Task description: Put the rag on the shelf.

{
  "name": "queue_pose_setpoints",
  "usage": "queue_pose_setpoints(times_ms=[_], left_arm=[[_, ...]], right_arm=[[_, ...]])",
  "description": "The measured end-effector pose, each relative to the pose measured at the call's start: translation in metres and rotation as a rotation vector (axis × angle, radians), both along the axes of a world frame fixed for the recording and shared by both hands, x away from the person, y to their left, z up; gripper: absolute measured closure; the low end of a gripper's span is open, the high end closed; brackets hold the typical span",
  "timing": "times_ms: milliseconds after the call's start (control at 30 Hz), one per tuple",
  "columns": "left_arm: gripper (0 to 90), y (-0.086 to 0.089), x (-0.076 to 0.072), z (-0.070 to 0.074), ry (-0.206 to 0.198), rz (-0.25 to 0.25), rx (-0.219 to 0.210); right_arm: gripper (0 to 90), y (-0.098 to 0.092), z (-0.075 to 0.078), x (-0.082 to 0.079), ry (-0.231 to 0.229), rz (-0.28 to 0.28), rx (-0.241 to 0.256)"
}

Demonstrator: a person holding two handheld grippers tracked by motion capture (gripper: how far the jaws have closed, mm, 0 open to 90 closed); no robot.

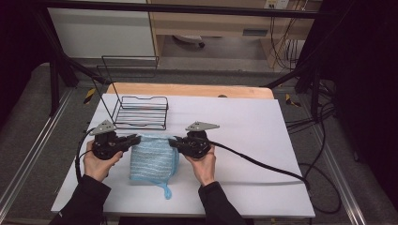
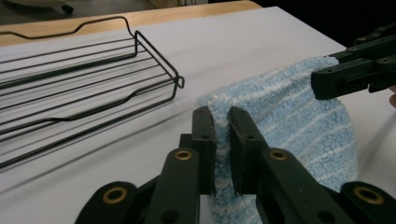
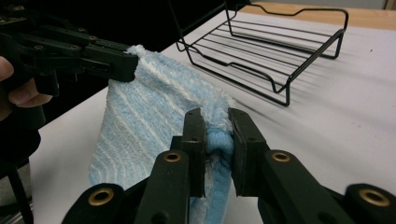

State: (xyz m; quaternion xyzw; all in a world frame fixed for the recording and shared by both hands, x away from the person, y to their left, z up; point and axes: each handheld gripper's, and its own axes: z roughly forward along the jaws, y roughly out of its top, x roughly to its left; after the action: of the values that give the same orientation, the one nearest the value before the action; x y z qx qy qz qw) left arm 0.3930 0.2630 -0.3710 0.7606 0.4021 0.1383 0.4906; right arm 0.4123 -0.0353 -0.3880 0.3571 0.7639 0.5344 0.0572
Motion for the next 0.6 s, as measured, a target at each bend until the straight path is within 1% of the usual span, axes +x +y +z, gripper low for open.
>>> queue_pose_setpoints(times_ms=[133,233,333,467,600], left_arm=[[81.5,-0.001,-0.005,0.007,-0.023,0.0,-0.013],[81.5,-0.002,-0.008,0.012,-0.042,0.005,-0.021],[81.5,-0.001,-0.01,0.017,-0.06,0.01,-0.031],[81.5,0.001,-0.014,0.023,-0.088,0.013,-0.048],[81.5,0.001,-0.016,0.028,-0.114,0.022,-0.048]], right_arm=[[78.5,-0.003,0.007,-0.002,-0.022,0.0,0.012],[78.5,-0.003,0.012,-0.005,-0.048,-0.001,0.01],[78.5,-0.003,0.019,-0.008,-0.084,-0.002,-0.001],[78.5,-0.003,0.029,-0.011,-0.116,-0.002,0.012],[78.5,-0.002,0.035,-0.013,-0.148,-0.004,0.01]])
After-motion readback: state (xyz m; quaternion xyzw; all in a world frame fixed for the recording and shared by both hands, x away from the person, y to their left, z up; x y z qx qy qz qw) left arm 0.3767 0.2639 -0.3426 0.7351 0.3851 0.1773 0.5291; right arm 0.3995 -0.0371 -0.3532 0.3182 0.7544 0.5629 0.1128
